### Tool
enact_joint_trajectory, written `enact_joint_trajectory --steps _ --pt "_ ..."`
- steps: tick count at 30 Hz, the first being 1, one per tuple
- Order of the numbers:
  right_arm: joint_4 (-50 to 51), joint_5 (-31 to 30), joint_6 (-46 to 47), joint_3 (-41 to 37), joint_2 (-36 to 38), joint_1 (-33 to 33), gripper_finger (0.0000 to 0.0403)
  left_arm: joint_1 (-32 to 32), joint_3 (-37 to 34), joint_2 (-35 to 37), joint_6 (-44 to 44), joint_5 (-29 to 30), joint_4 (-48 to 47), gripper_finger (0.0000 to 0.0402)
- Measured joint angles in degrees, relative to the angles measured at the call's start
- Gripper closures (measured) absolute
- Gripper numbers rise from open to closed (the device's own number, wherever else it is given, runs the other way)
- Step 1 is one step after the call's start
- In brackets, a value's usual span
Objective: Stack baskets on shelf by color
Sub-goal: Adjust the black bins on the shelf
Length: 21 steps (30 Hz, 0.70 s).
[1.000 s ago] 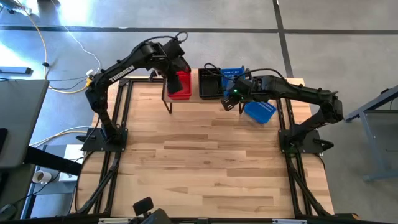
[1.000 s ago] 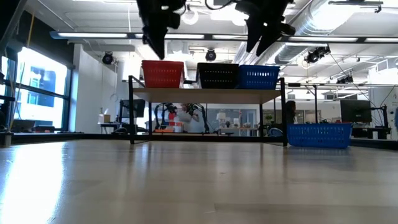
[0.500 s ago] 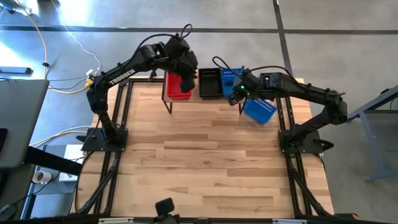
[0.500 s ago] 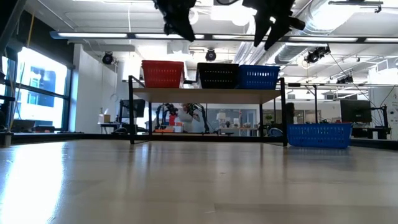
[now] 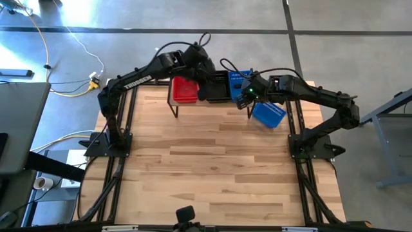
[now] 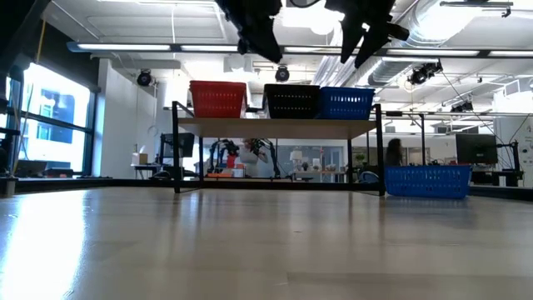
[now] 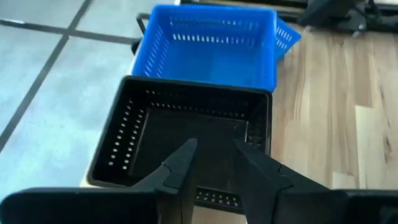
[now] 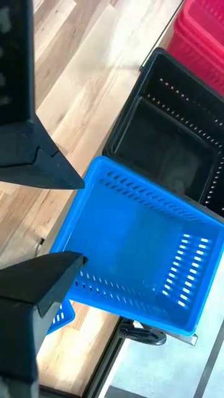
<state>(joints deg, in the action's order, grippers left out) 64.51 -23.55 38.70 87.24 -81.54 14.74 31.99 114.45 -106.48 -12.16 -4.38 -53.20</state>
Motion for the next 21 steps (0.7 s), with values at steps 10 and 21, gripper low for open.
enact_joint_trajectory --steps 10,21 --pt "0.0 0.0 -0.1 0.0 0.0 0.0 0.0245 -0.8 0.0 -2.7 0.2 3.0 -0.4 0.0312" --pt "0.2 0.0 -0.1 0.0 0.0 0.0 0.0245 -0.5 0.0 -6.1 0.7 3.4 -4.0 0.0312"
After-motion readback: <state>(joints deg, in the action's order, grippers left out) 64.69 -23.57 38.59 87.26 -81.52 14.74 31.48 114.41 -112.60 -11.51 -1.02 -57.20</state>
